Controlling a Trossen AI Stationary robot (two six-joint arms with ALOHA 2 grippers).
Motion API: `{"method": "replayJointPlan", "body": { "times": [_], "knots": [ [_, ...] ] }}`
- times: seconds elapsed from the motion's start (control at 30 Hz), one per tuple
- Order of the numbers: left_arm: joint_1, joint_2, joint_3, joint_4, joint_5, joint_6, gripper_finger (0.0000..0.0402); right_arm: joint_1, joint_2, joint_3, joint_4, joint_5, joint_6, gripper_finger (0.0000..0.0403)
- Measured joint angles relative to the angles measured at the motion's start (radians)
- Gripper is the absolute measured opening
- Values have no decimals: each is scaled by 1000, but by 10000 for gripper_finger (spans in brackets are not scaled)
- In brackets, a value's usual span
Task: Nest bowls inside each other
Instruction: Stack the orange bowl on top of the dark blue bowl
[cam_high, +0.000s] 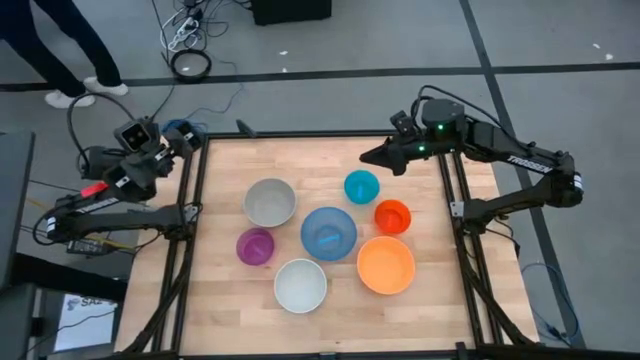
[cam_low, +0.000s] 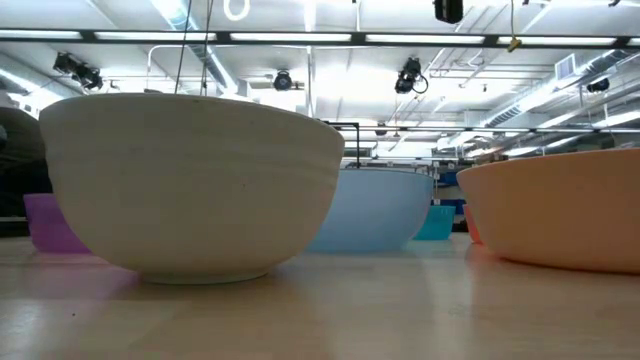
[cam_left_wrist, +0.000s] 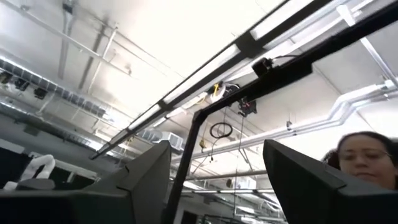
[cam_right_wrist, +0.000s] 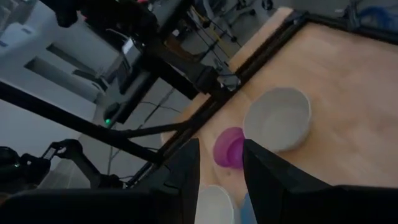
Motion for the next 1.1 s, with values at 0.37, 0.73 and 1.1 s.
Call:
{"method": "replayJointPlan", "body": {
  "times": [0.37,0.73,1.1],
  "knots": [
    [0,2,0,-112,-135,-92,264,0,1,0,17,0,-23,112],
    [0,74,-1,-293,-85,-329,264,0,1,0,24,1,-45,112],
    [-3,232,-1,-212,-41,-366,239,1,0,0,145,18,-87,109]
  ]
}}
